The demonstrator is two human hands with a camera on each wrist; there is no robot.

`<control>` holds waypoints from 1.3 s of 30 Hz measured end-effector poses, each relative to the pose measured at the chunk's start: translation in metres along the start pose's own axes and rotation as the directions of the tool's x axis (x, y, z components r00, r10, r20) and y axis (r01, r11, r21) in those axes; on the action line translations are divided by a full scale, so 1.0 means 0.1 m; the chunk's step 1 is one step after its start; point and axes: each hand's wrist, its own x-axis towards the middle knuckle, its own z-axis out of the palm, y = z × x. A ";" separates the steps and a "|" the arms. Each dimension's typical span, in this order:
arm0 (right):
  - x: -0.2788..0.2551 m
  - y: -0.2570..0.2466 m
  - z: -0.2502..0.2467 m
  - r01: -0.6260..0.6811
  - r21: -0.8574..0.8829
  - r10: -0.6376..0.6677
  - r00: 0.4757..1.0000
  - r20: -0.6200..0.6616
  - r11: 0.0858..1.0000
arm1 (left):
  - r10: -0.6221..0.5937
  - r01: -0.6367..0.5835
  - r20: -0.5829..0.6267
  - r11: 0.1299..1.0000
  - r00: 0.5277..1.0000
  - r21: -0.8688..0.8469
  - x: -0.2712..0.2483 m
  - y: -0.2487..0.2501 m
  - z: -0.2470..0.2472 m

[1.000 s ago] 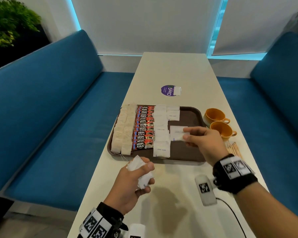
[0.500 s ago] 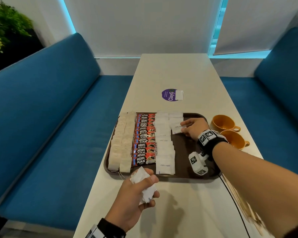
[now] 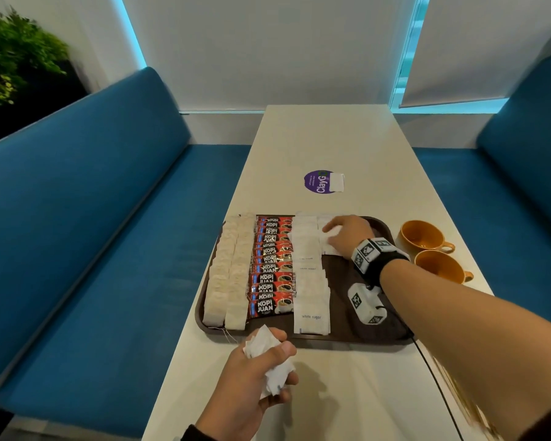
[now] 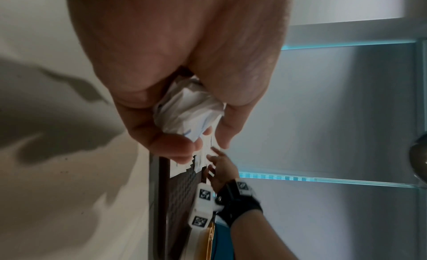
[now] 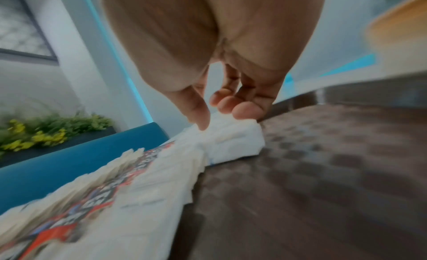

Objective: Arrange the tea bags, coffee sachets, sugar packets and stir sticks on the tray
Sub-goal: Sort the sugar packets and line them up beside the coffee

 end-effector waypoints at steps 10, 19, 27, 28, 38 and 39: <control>-0.04 -0.52 0.41 0.239 -0.332 -0.141 0.946 0.293 0.913 | -0.003 0.003 -0.044 1.000 0.999 0.006 0.04 0.00 -0.08; -0.05 -0.49 0.45 0.179 -0.280 -0.091 0.950 0.300 0.943 | -0.038 0.038 -0.041 0.999 0.998 0.005 0.01 -0.01 -0.06; -0.36 -0.54 0.08 0.098 0.100 -0.109 0.987 0.119 0.990 | -0.017 0.029 0.100 0.991 0.995 -0.127 -0.09 -0.01 -0.10; -0.47 -0.52 0.00 0.100 0.133 -0.115 0.988 0.107 0.986 | -0.003 0.025 0.139 0.988 0.990 -0.153 -0.11 0.00 -0.11; -2.31 -0.26 -0.62 0.201 0.459 -0.297 0.944 0.146 0.865 | 0.149 -0.105 0.303 0.982 0.941 -0.158 -0.55 0.04 0.10; -2.46 -0.22 -0.62 0.183 0.503 -0.298 0.941 0.159 0.845 | 0.154 -0.116 0.315 0.984 0.937 -0.138 -0.60 0.04 0.12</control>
